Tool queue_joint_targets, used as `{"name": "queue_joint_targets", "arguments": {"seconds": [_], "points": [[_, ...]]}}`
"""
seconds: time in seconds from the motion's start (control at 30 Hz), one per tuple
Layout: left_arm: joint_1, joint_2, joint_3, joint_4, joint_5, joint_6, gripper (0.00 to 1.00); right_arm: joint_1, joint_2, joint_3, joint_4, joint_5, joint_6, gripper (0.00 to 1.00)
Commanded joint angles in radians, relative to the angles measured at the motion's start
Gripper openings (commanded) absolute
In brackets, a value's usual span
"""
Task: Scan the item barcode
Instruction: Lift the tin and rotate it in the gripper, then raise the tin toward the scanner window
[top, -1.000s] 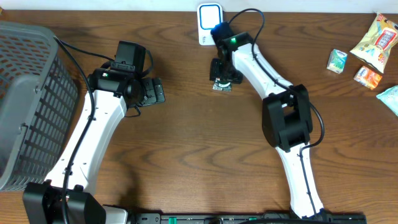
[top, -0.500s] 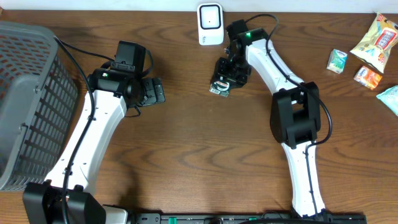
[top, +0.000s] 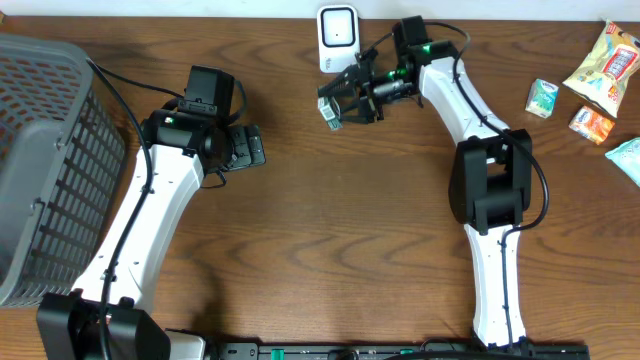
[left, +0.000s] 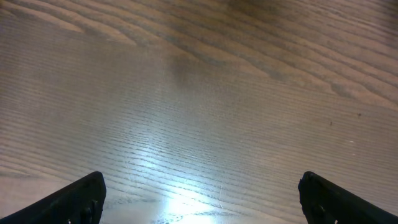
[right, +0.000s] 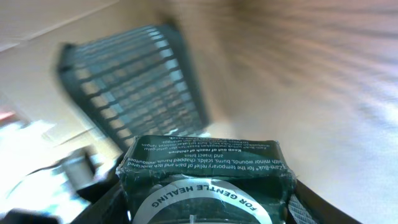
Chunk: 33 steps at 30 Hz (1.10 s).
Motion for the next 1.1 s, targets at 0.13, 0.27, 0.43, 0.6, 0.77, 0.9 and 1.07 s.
{"name": "queue_joint_targets", "arguments": {"seconds": [0.13,0.27,0.43,0.6,0.77,0.9,1.07], "points": [[0.005,0.002,0.005,-0.006,-0.013,0.006,0.98,-0.014,-0.047,-0.003,0.092,-0.248,0.299,0.54],[0.005,0.002,0.005,-0.006,-0.013,0.006,0.98,-0.016,-0.047,-0.003,0.189,-0.247,0.436,0.54],[0.005,0.002,0.005,-0.006,-0.013,0.006,0.98,-0.016,-0.047,-0.003,0.267,-0.238,0.546,0.54],[0.005,0.002,0.005,-0.006,-0.013,0.006,0.98,-0.015,-0.047,-0.003,0.276,-0.221,0.559,0.54],[0.005,0.002,0.005,-0.006,-0.013,0.006,0.97,-0.014,-0.047,-0.003,0.306,-0.209,0.560,0.54],[0.005,0.002,0.005,-0.006,-0.013,0.006,0.97,-0.012,-0.047,-0.003,0.331,-0.205,0.557,0.52],[0.005,0.002,0.005,-0.006,-0.013,0.006,0.98,0.019,-0.047,-0.003,0.407,-0.114,0.498,0.50]]}}
